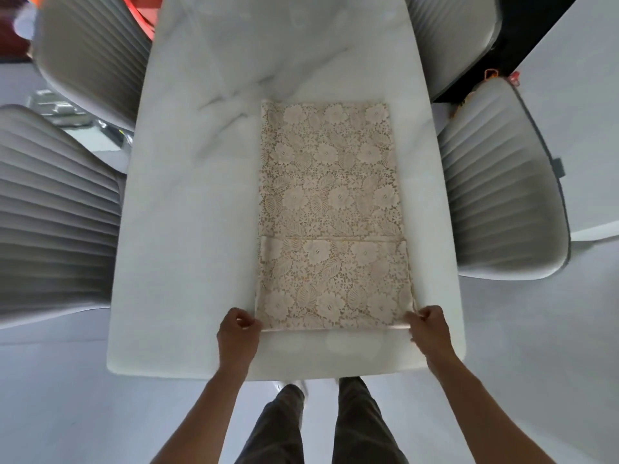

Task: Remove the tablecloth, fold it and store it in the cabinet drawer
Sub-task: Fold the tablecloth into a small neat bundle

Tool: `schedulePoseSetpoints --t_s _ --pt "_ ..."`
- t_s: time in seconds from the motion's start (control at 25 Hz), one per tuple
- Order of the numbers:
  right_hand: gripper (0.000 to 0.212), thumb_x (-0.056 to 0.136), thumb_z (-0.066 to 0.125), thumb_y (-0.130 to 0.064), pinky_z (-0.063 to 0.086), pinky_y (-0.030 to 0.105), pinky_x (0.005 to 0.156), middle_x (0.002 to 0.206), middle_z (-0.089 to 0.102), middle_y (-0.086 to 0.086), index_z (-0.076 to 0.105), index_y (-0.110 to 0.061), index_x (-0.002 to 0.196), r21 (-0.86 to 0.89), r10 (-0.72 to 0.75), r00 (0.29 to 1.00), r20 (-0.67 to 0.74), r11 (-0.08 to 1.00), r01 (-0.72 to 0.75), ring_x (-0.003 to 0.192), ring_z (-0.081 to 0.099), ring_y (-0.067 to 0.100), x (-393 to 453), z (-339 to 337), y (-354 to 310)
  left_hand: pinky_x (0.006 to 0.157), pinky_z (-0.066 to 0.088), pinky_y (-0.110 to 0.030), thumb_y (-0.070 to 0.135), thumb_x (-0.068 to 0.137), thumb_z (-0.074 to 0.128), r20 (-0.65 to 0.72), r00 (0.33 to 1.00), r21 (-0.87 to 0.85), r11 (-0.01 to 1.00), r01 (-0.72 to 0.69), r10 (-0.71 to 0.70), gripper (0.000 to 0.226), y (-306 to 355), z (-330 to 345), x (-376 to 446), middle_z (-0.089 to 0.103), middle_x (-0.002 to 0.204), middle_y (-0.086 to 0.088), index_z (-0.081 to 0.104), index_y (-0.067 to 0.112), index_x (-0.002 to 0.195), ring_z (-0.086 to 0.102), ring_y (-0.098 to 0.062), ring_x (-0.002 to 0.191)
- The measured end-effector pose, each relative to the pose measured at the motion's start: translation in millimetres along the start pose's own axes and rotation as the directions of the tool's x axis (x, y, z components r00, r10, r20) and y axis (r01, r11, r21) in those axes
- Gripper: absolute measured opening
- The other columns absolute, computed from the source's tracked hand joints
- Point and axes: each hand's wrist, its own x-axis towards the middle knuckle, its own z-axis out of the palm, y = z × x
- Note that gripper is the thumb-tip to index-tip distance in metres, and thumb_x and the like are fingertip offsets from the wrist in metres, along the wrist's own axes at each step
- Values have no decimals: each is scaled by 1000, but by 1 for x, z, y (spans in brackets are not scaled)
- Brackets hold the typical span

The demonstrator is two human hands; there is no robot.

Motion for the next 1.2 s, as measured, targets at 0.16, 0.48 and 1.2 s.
schedulePoseSetpoints --t_s 0.16,0.48,1.2 --pt "24 84 57 5 57 29 61 90 63 13 54 -19 81 129 -249 966 64 962 239 68 63 21 -12 -7 -1 83 53 -33 -1 81 51 355 920 249 933 -261 163 55 -15 -22 3 56 107 0 54 40 118 56 -22 101" --pt "60 81 69 -5 49 40 80 107 58 11 50 -13 137 -627 -622 737 264 470 621 95 54 31 -5 -14 -2 87 50 -41 23 86 63 327 855 641 570 -514 403 64 -17 -4 -6 55 118 -10 39 15 145 51 -30 108" --pt "26 93 57 -45 7 66 116 162 26 4 74 -35 110 -416 -821 535 199 424 805 153 7 31 -24 -70 -4 116 -1 -64 31 81 60 166 582 613 379 -693 796 16 37 -68 -69 49 147 2 76 29 78 26 -29 147"
